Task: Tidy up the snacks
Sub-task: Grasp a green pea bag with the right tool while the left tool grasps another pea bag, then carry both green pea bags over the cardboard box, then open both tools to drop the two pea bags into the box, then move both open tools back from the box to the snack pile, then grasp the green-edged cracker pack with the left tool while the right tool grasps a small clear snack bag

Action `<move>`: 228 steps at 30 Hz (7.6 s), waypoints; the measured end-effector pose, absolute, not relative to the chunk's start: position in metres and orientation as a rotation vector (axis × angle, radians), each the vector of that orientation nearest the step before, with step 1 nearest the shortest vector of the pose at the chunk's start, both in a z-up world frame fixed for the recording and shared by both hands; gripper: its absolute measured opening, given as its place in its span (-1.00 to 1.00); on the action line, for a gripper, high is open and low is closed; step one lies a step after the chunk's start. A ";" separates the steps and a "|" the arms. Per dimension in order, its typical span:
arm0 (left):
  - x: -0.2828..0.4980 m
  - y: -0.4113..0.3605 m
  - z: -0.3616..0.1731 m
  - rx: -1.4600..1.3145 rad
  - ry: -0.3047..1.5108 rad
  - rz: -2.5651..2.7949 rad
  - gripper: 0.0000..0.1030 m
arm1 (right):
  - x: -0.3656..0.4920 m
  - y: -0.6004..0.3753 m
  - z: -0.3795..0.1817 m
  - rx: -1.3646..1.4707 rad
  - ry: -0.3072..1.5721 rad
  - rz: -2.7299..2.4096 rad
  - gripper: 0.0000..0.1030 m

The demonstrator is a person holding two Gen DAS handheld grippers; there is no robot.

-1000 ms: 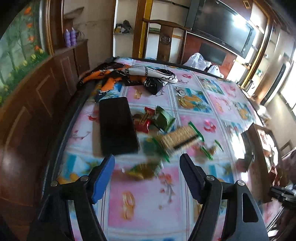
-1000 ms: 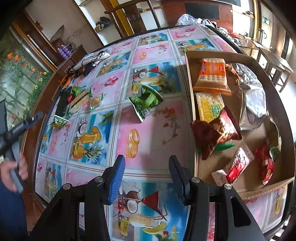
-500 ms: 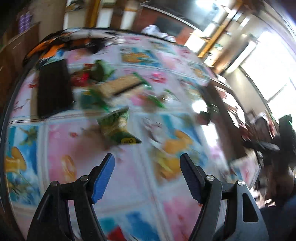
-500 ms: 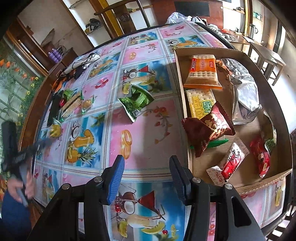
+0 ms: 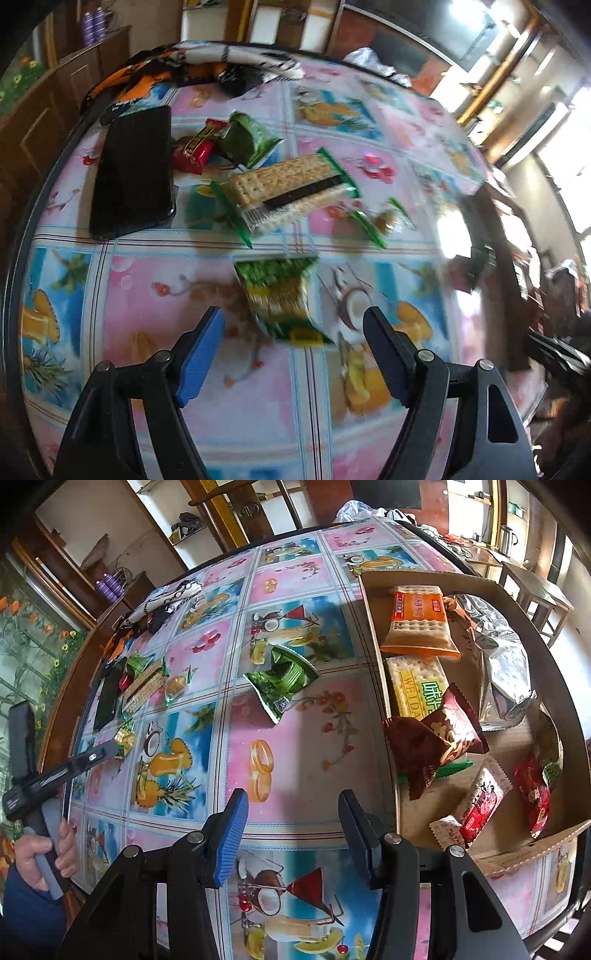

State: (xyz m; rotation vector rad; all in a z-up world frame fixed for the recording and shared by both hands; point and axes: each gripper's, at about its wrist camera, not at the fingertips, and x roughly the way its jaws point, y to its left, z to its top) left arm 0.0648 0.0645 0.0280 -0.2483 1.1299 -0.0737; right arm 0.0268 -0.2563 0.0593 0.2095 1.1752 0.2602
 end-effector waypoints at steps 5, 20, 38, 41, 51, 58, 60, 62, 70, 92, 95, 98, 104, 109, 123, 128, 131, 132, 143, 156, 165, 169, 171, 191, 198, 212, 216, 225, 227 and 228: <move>0.078 0.060 0.021 -0.172 1.130 0.014 -0.06 | 0.034 -0.257 0.060 0.226 1.183 0.265 0.06; 0.029 0.044 0.018 -0.053 1.102 0.040 -0.33 | 0.141 -0.248 0.028 0.455 1.292 0.177 0.30; 0.006 0.035 0.020 -0.149 1.102 -0.036 -0.80 | 0.075 -0.166 0.036 0.075 1.217 0.423 -0.26; -0.002 0.030 0.019 -0.175 1.110 -0.052 -0.86 | 0.054 -0.162 0.040 0.054 1.193 0.481 -0.26; -0.020 0.031 0.019 -0.249 1.122 -0.047 -0.98 | 0.031 -0.174 0.044 0.048 1.183 0.498 -0.26; -0.019 0.048 0.043 -0.258 1.069 -0.015 -0.68 | 0.024 -0.179 0.047 0.057 1.170 0.525 -0.26; -0.010 0.054 0.056 -0.237 1.030 0.015 0.13 | 0.023 -0.180 0.047 0.063 1.169 0.526 -0.26; 0.001 0.058 0.065 -0.202 0.990 0.038 0.54 | 0.022 -0.182 0.048 0.066 1.167 0.523 -0.26; 0.057 0.048 0.034 -0.052 1.094 0.012 0.28 | 0.021 -0.197 0.055 0.068 1.147 0.494 -0.26; 0.008 0.009 0.041 -0.131 1.039 -0.026 -0.43 | 0.025 -0.205 0.056 0.096 1.150 0.494 -0.26; 0.004 -0.007 0.054 -0.112 1.013 -0.052 -0.43 | 0.025 -0.205 0.057 0.101 1.151 0.504 -0.26; 0.002 -0.022 0.066 -0.105 0.994 -0.079 -0.43 | 0.023 -0.209 0.061 0.101 1.138 0.510 -0.26; 0.004 -0.057 0.083 -0.070 0.962 -0.140 -0.43 | 0.021 -0.232 0.071 0.128 1.110 0.483 -0.26; 0.008 -0.092 0.091 -0.032 0.951 -0.199 -0.43 | 0.019 -0.263 0.080 0.164 1.085 0.439 -0.26; 0.020 -0.207 0.096 0.073 0.938 -0.386 -0.43 | 0.023 -0.374 0.090 0.301 1.045 0.263 -0.26; 0.027 -0.244 0.090 0.096 0.948 -0.439 -0.43 | 0.023 -0.413 0.086 0.343 1.046 0.193 -0.26; 0.032 -0.265 0.085 0.111 0.959 -0.461 -0.43 | 0.023 -0.427 0.083 0.360 1.054 0.176 -0.26; 0.034 -0.271 0.083 0.116 0.961 -0.468 -0.43 | 0.023 -0.431 0.081 0.364 1.058 0.171 -0.26; 0.047 -0.325 0.061 0.173 0.988 -0.517 -0.42 | 0.035 -0.471 0.067 0.419 1.080 0.142 -0.26; 0.032 -0.348 0.050 0.253 0.999 -0.537 -0.42 | 0.068 -0.479 0.052 0.456 1.095 0.147 -0.26; 0.023 -0.350 0.053 0.301 0.970 -0.537 -0.41 | 0.091 -0.476 0.043 0.421 1.117 0.129 -0.22; 0.021 -0.350 0.055 0.308 0.960 -0.545 -0.23 | 0.092 -0.474 0.044 0.419 1.121 0.141 -0.15; 0.020 -0.350 0.057 0.311 0.950 -0.547 -0.15 | 0.091 -0.472 0.047 0.418 1.120 0.151 0.01; 0.013 -0.295 0.095 0.225 0.871 -0.497 0.24 | 0.065 -0.451 0.096 0.413 1.028 0.149 0.19; 0.014 -0.236 0.109 0.148 0.835 -0.380 0.38 | 0.060 -0.408 0.109 0.339 1.015 0.207 0.19; 0.023 -0.062 0.096 0.003 0.894 -0.128 0.55 | 0.037 -0.276 0.094 0.147 1.110 0.493 0.19; 0.042 -0.008 0.090 -0.013 0.915 -0.095 0.55 | 0.027 -0.253 0.082 0.105 1.146 0.518 0.20; 0.124 0.056 0.065 -0.011 0.993 -0.096 0.55 | 0.019 -0.256 0.066 0.138 1.193 0.432 0.20; 0.138 0.055 0.058 -0.003 1.020 -0.133 0.55 | 0.018 -0.261 0.064 0.153 1.200 0.400 0.20; 0.147 0.054 0.054 0.008 1.031 -0.141 0.55 | 0.017 -0.263 0.062 0.163 1.203 0.387 0.20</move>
